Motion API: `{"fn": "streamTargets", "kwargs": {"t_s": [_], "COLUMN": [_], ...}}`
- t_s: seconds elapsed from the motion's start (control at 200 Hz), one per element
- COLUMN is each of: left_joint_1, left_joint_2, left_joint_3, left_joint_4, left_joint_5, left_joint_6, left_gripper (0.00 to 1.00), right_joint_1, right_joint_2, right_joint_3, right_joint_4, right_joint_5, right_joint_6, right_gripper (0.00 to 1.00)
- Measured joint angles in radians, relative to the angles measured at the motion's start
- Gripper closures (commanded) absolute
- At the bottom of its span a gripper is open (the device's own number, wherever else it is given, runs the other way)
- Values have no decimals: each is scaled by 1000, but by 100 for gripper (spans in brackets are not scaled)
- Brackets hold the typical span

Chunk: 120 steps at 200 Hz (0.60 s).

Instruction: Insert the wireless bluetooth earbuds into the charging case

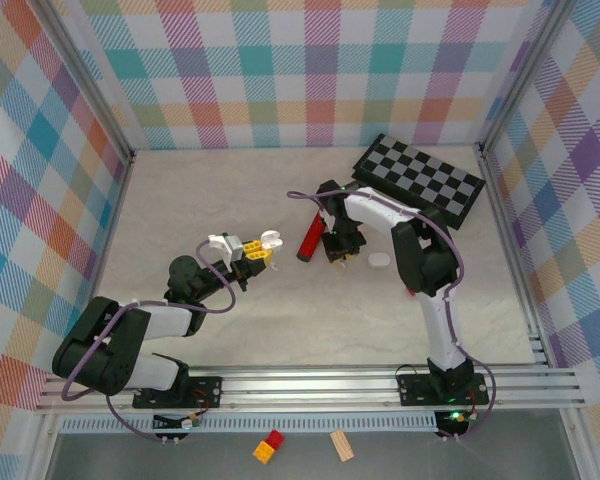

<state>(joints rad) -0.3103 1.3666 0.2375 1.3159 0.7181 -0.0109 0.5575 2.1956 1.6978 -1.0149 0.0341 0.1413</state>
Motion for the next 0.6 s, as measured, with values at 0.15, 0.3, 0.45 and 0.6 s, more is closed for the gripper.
{"fn": "streamTargets", "kwargs": {"t_s": [0.15, 0.3, 0.45, 0.6], "left_joint_1": [0, 0, 0, -2], "left_joint_2": [0, 1, 5, 13], "left_joint_3": [0, 1, 1, 8], "left_joint_4": [0, 0, 0, -1], "left_joint_5": [5, 6, 6, 7], "left_joint_6": [0, 0, 0, -3], "left_gripper": [100, 100, 100, 100], "right_joint_1": [-1, -1, -1, -1], "right_joint_2": [0, 0, -7, -45], "right_joint_3": [0, 0, -7, -56], "right_joint_4": [0, 0, 8, 50], "right_joint_5": [5, 8, 7, -3], "right_joint_6": [4, 8, 20, 34], "right_gripper": [74, 75, 74, 73]}}
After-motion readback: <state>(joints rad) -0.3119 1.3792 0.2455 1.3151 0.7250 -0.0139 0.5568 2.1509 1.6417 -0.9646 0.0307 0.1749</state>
